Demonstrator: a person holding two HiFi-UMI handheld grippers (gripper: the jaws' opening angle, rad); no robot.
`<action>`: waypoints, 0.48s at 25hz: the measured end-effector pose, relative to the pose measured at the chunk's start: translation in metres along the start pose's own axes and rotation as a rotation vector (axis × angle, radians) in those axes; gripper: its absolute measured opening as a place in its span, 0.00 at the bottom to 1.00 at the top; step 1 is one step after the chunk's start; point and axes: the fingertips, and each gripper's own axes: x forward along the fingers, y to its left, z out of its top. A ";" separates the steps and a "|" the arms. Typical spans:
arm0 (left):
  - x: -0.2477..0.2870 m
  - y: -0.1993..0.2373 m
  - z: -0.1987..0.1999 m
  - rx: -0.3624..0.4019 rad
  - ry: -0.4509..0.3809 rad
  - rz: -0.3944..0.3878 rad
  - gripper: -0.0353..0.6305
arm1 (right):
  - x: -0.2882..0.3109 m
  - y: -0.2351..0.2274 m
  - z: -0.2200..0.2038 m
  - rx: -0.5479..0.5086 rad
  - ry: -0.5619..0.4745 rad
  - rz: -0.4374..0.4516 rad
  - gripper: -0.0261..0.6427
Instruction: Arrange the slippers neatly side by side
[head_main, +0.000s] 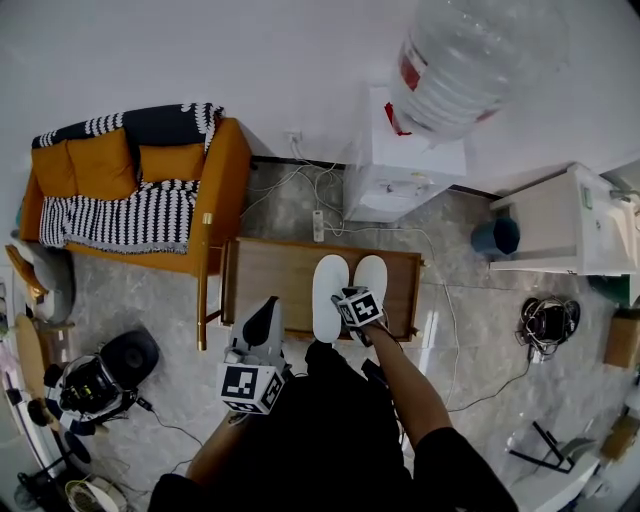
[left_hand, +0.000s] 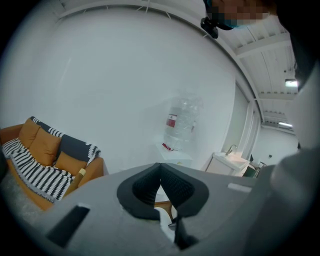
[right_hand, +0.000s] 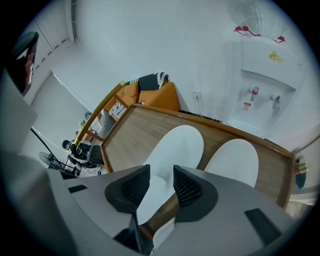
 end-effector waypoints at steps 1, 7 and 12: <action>-0.001 0.000 0.000 0.001 0.000 -0.006 0.07 | -0.004 0.001 0.001 0.003 -0.008 -0.007 0.24; -0.005 0.000 0.007 0.010 -0.012 -0.051 0.07 | -0.051 0.009 0.026 0.009 -0.143 -0.048 0.24; -0.007 -0.004 0.016 0.023 -0.030 -0.093 0.07 | -0.108 0.013 0.046 0.077 -0.304 -0.097 0.24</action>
